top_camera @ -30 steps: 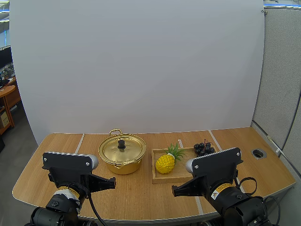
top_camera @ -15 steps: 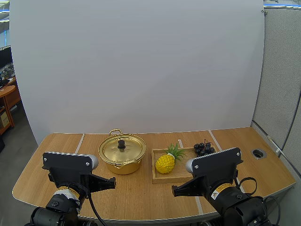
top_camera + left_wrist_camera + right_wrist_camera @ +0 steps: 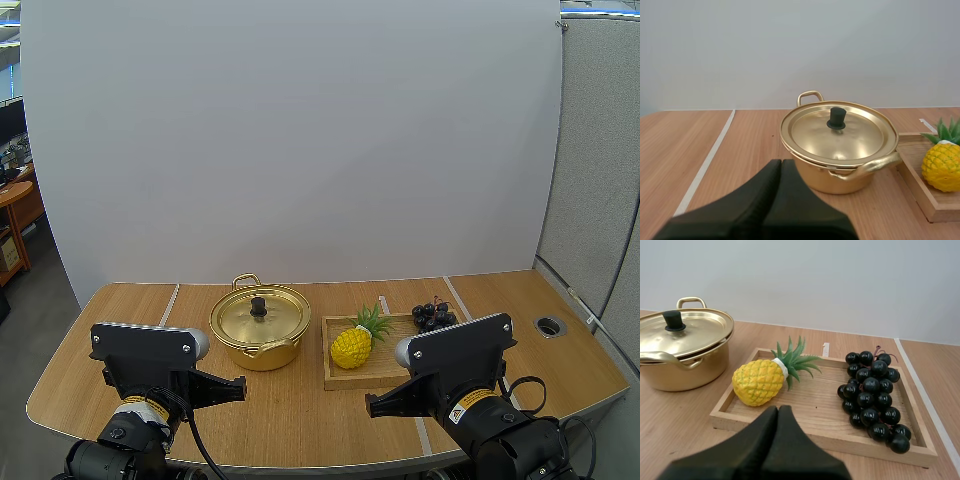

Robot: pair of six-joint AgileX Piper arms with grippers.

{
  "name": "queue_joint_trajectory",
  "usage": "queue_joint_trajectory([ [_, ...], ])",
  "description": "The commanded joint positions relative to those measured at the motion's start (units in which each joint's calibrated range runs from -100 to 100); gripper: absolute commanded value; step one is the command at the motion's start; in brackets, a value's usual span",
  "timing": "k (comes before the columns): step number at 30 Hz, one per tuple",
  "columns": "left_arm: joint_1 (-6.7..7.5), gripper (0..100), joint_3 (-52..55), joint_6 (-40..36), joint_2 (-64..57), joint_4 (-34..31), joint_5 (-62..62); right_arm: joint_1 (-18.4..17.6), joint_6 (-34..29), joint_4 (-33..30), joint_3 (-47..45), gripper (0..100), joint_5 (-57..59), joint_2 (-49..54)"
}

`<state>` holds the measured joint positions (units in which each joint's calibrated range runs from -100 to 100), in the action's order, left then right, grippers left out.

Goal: Open the pot, put the pineapple inside, and close it

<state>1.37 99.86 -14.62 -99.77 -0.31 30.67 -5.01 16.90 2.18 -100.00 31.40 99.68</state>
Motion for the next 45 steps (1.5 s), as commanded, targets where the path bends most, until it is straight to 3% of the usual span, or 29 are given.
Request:
queue_joint_trajectory([
  [1,-0.08,0,0.1,-0.5,-0.2,-0.4,-1.2,0.2,0.3,-0.3,0.0,0,-0.2,0.3],
  [13,-0.08,0,-3.0,0.3,-0.2,-0.4,1.5,0.2,0.3,-0.6,0.1,0,-0.2,0.3],
  [21,-0.08,0,-13.8,1.0,-0.2,-0.4,6.9,0.2,0.3,-0.7,11.0,0,6.6,0.3],
  [25,-0.08,0,-24.7,1.0,-0.2,-0.4,13.8,0.2,0.3,-0.7,21.3,0,13.6,0.3],
  [35,-0.08,0,-39.3,1.0,-0.2,-0.4,32.7,0.2,0.3,-0.7,38.0,0,32.5,0.3],
  [41,-0.08,0,-44.1,1.0,-0.2,-0.4,44.9,0.2,0.3,-0.5,42.9,0,43.9,0.3],
  [45,-0.08,0,-44.2,1.0,-0.2,-0.4,45.4,0.2,0.3,-0.5,43.3,0,46.2,0.3],
])
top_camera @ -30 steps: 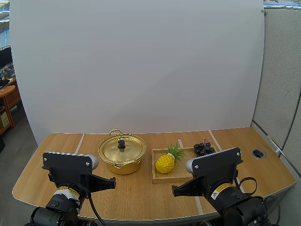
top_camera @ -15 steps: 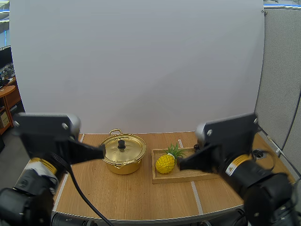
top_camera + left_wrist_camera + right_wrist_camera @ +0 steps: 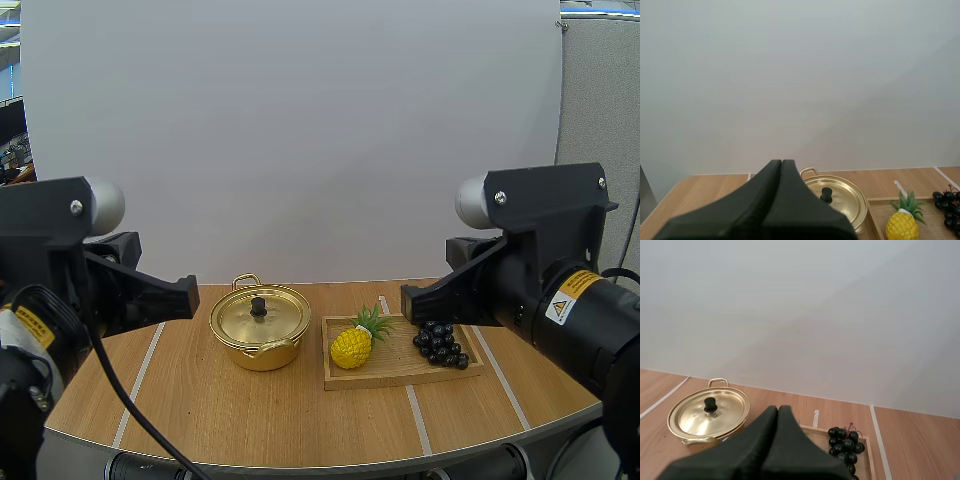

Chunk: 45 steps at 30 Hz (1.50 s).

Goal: Open the pot, put the pineapple inside, and close it

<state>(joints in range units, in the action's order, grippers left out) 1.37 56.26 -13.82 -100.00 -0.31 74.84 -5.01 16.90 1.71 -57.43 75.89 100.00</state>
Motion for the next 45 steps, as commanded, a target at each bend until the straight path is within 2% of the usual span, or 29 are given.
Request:
queue_joint_trajectory([
  [1,-0.08,0,-0.6,0.2,0.0,-0.4,1.2,0.2,0.3,0.0,0.7,0,1.9,0.0],
  [14,-0.08,0,-0.6,2.8,18.0,-0.4,-0.7,0.2,0.3,0.0,0.9,0,2.1,-18.6],
  [16,-0.08,6,-0.6,2.8,20.3,-0.4,-0.8,0.2,0.3,-0.3,0.9,0,1.4,-20.9],
  [17,-0.08,12,-0.6,2.8,21.2,-0.4,-0.8,0.2,0.4,-0.8,0.9,0,0.9,-21.7],
  [18,-0.08,19,-0.6,2.7,22.0,-0.4,-0.6,0.2,0.6,-1.4,0.9,7,0.6,-22.2],
  [20,-0.08,45,-0.6,2.7,23.2,-0.4,-0.6,0.2,2.5,-1.7,0.9,29,-1.0,-22.6],
  [22,-0.08,75,-0.6,2.7,24.1,-0.4,-1.0,0.2,3.1,-1.7,0.9,56,-1.3,-22.6],
  [23,-0.08,98,-0.6,2.8,24.5,-0.4,-1.6,0.2,3.1,-1.7,0.9,70,-1.3,-22.6],
  [25,-0.08,100,-0.6,2.8,24.7,-0.4,-2.9,0.2,3.1,-1.7,0.9,98,-1.3,-22.6],
  [26,-0.08,100,-0.6,3.5,24.7,-0.4,-3.3,0.2,3.1,-1.7,0.9,100,-1.1,-22.6],
  [34,-0.08,100,-0.6,15.4,27.6,0.3,-3.4,0.2,2.9,0.6,0.9,100,-0.6,-22.6],
  [40,-0.08,100,-0.6,26.6,36.3,8.4,-4.5,0.2,2.9,3.1,0.9,100,-0.6,-22.6],
  [45,-0.08,100,-0.6,34.0,46.3,15.4,-10.0,0.2,2.9,3.2,0.9,100,-0.6,-22.6],
])
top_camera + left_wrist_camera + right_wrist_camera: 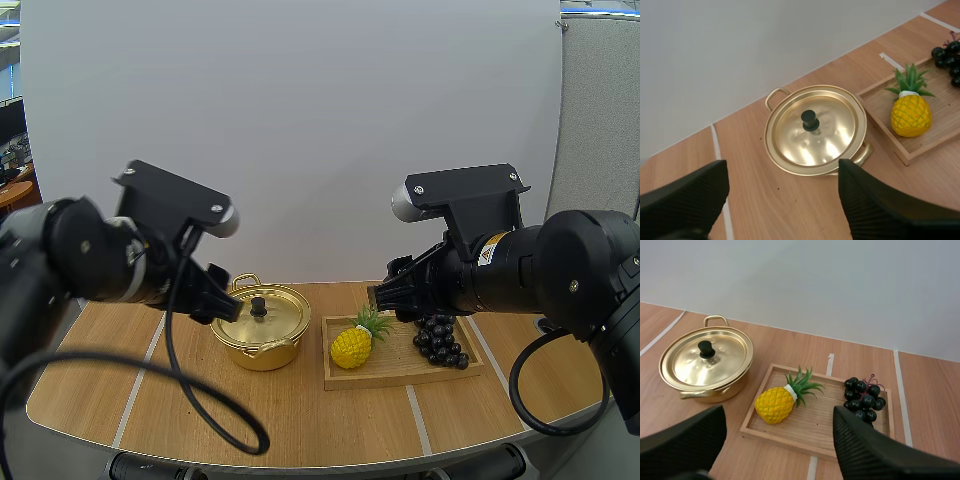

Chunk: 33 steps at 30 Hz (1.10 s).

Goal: Open the pot, put the pineapple inside, and close it

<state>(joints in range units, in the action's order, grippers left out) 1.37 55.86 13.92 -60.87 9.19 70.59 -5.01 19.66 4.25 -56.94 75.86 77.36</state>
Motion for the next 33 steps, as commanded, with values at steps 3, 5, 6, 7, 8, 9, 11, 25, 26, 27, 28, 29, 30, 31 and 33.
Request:
queue_joint_trajectory([
  [3,-0.08,100,-0.5,10.3,13.2,9.3,-9.5,0.2,0.1,0.6,0.4,100,-0.6,0.0],
  [5,-0.08,100,-1.7,11.9,17.9,10.6,-9.7,0.2,0.1,0.6,0.4,100,-0.6,0.0],
  [6,-0.08,100,-2.6,12.0,20.3,10.9,-9.7,0.2,0.1,0.6,0.4,100,-0.6,0.0],
  [7,-0.08,100,-3.5,12.0,22.3,10.9,-9.9,0.2,0.1,0.6,0.4,100,-0.6,0.0],
  [8,-0.08,100,-4.6,12.0,24.6,10.9,-9.9,0.2,0.1,0.6,0.4,100,-0.6,0.0],
  [9,-0.08,100,-5.8,12.0,26.9,10.9,-9.9,0.2,0.1,0.6,0.4,100,-0.6,0.0],
  [11,-0.08,100,-8.1,12.0,30.7,10.9,-10.1,0.2,0.1,0.6,0.4,100,-0.6,0.0],
  [25,0.83,100,-16.9,14.3,48.9,12.6,-11.1,0.2,0.1,0.6,0.4,100,-0.6,0.0],
  [26,1.05,100,-17.1,14.6,49.8,12.6,-11.2,0.2,0.1,0.6,0.4,100,-0.6,0.0],
  [27,1.31,100,-17.6,14.6,50.6,12.6,-11.5,0.2,0.1,0.6,0.4,100,-0.6,0.0],
  [28,1.45,100,-17.9,14.6,51.2,12.7,-11.5,0.2,0.1,0.6,0.4,100,-0.6,0.0],
  [29,1.52,100,-18.3,14.6,52.0,12.7,-11.6,0.2,0.1,0.6,0.4,100,-0.6,0.0],
  [30,1.52,100,-18.6,14.6,52.7,12.7,-12.0,0.2,0.1,0.6,0.4,100,-0.6,0.0],
  [31,1.52,100,-18.8,14.6,53.3,12.7,-12.3,0.2,0.1,0.6,0.4,100,-0.6,0.0],
  [33,1.52,100,-19.1,14.6,54.5,12.6,-13.5,0.2,0.1,0.6,0.4,100,-0.6,0.0],
])
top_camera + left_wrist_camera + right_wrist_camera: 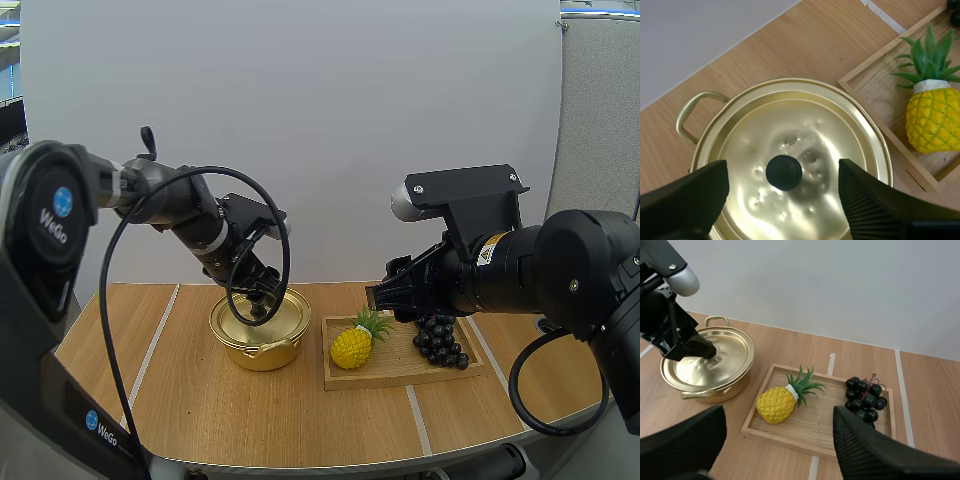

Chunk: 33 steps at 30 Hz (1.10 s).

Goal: Open the pot, put the pineapple inside, and close it

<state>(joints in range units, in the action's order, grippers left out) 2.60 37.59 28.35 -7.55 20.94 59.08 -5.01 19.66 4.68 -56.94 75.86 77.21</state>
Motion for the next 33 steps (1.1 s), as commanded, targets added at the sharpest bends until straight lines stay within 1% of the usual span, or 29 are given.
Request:
queue_joint_trajectory([
  [1,0.29,100,-1.0,0.1,1.8,0.9,-2.3,0.2,0.1,0.2,0.4,100,-0.6,0.2],
  [13,0.29,100,-2.0,0.5,7.1,0.6,-4.4,0.2,0.1,0.2,0.4,100,-0.6,0.2],
  [22,0.29,100,-2.1,0.5,7.6,0.6,-4.0,0.2,0.1,0.2,0.4,100,-0.6,0.2],
  [23,0.29,96,-2.1,0.5,7.6,0.6,-4.0,0.2,0.1,0.2,0.4,100,-0.6,0.2],
  [24,0.29,76,-2.1,0.5,7.6,0.6,-4.0,0.2,0.1,0.2,0.4,100,-0.6,0.2],
  [25,0.29,54,-2.1,0.5,7.6,0.6,-4.0,0.2,0.1,0.2,0.4,100,-0.6,0.2],
  [26,0.29,35,-2.3,0.5,7.6,0.6,-4.0,0.2,0.1,0.2,0.4,100,-0.6,0.2],
  [27,0.29,11,-2.3,0.5,7.6,0.6,-4.0,0.2,0.1,0.2,0.4,100,-0.6,0.2],
  [28,0.29,0,-2.3,0.5,7.6,0.6,-4.0,0.2,0.1,0.2,0.4,100,-0.6,0.2],
  [33,0.29,0,-2.3,0.5,7.3,0.6,-3.8,0.2,0.1,0.2,0.4,100,-0.6,0.2],
])
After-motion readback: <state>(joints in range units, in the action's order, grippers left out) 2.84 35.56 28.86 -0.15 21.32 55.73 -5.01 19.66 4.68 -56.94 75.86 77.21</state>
